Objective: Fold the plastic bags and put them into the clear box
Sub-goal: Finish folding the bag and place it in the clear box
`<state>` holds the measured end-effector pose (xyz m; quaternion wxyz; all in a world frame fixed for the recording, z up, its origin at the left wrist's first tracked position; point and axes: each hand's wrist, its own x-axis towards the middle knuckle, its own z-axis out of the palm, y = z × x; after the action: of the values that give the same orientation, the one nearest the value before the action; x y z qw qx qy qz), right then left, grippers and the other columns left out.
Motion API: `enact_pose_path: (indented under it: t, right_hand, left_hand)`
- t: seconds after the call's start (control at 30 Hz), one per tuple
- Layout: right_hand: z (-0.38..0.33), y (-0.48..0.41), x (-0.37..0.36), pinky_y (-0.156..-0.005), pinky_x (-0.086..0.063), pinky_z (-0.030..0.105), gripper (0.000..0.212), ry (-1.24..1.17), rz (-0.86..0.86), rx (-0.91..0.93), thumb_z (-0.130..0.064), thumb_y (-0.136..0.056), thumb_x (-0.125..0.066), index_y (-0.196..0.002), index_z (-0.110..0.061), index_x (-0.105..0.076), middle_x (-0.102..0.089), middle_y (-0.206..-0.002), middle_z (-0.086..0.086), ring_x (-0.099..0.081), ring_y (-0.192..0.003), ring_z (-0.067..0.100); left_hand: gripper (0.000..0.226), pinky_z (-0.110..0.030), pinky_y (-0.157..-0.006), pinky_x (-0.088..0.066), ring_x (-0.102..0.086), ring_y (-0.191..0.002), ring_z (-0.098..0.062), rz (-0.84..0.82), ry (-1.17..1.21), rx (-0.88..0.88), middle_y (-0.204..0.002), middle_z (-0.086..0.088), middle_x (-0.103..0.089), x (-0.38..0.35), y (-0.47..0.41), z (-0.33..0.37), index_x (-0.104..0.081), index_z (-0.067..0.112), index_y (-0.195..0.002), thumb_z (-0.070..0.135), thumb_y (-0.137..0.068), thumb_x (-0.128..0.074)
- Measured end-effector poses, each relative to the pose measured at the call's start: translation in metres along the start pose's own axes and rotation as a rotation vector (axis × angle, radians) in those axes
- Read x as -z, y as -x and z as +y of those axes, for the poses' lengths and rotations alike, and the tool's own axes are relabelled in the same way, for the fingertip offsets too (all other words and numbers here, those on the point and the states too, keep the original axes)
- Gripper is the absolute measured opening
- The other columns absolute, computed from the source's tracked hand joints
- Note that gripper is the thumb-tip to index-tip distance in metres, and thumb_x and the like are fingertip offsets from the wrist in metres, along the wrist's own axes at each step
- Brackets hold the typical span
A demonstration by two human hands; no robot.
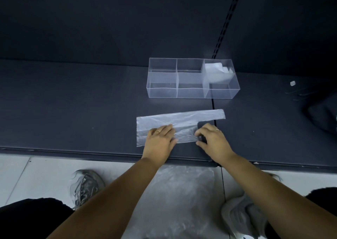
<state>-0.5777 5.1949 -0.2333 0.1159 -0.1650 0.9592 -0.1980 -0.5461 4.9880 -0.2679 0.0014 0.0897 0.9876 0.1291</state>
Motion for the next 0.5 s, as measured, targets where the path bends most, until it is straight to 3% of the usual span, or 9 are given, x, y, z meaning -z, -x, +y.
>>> enact_pose_path:
  t: [0.07,0.2,0.33,0.4,0.43,0.5]
  right_hand:
    - [-0.002,-0.005,-0.004,-0.088,-0.042,0.036,0.001,-0.025,0.063,-0.018,-0.012,-0.085,-0.069,-0.086,-0.012,-0.068,-0.058,-0.096,0.003,-0.055,-0.095,0.024]
    - [-0.001,-0.013,-0.004,-0.086,-0.038,0.03,0.013,0.022,-0.006,-0.06,-0.013,-0.092,-0.057,-0.081,-0.014,-0.063,-0.054,-0.095,0.0,-0.052,-0.094,0.021]
    - [0.002,-0.011,0.014,-0.082,-0.036,0.023,0.014,-0.286,-0.116,-0.127,-0.014,-0.094,-0.055,-0.08,-0.015,-0.058,-0.051,-0.095,-0.002,-0.052,-0.089,0.015]
    - [0.001,-0.01,0.02,-0.09,-0.034,0.028,0.007,-0.196,-0.038,-0.08,-0.024,-0.09,-0.062,-0.085,-0.021,-0.058,-0.049,-0.103,-0.004,-0.048,-0.096,0.012]
    - [-0.002,-0.008,0.021,-0.096,-0.03,0.03,0.018,-0.085,0.02,-0.041,-0.035,-0.084,-0.067,-0.094,-0.024,-0.057,-0.046,-0.112,-0.005,-0.043,-0.105,0.011]
    - [-0.013,-0.005,0.02,-0.106,-0.016,0.034,0.062,0.099,0.048,0.091,-0.055,-0.07,-0.072,-0.122,-0.028,-0.05,-0.034,-0.137,-0.006,-0.029,-0.124,0.013]
  left_hand:
    - [0.058,-0.033,-0.114,-0.013,-0.025,-0.142,-0.011,-0.077,0.023,-0.003,-0.155,0.006,-0.029,0.001,0.004,-0.003,-0.039,0.023,-0.144,0.055,-0.096,-0.038]
    - [0.071,-0.036,-0.117,-0.006,-0.016,-0.144,-0.009,-0.143,0.011,-0.002,-0.158,0.009,-0.02,0.002,0.007,-0.006,-0.029,0.025,-0.149,0.063,-0.09,-0.042]
    - [0.05,-0.031,-0.115,-0.01,-0.026,-0.14,-0.008,-0.062,0.01,0.024,-0.154,0.012,-0.029,0.001,0.002,-0.002,-0.035,0.028,-0.146,0.044,-0.099,-0.042]
    - [0.043,-0.03,-0.114,-0.012,-0.028,-0.139,-0.007,-0.041,-0.031,0.033,-0.154,0.014,-0.029,0.0,0.001,-0.001,-0.036,0.031,-0.145,0.029,-0.102,-0.038]
    - [0.042,-0.03,-0.114,-0.013,-0.028,-0.139,-0.007,-0.038,-0.035,0.037,-0.154,0.014,-0.03,-0.001,0.001,0.0,-0.037,0.031,-0.144,0.026,-0.103,-0.037]
    - [0.038,-0.032,-0.114,-0.013,-0.031,-0.138,-0.006,-0.036,-0.027,0.028,-0.153,0.013,-0.033,0.0,0.002,0.001,-0.042,0.032,-0.14,0.027,-0.103,-0.035]
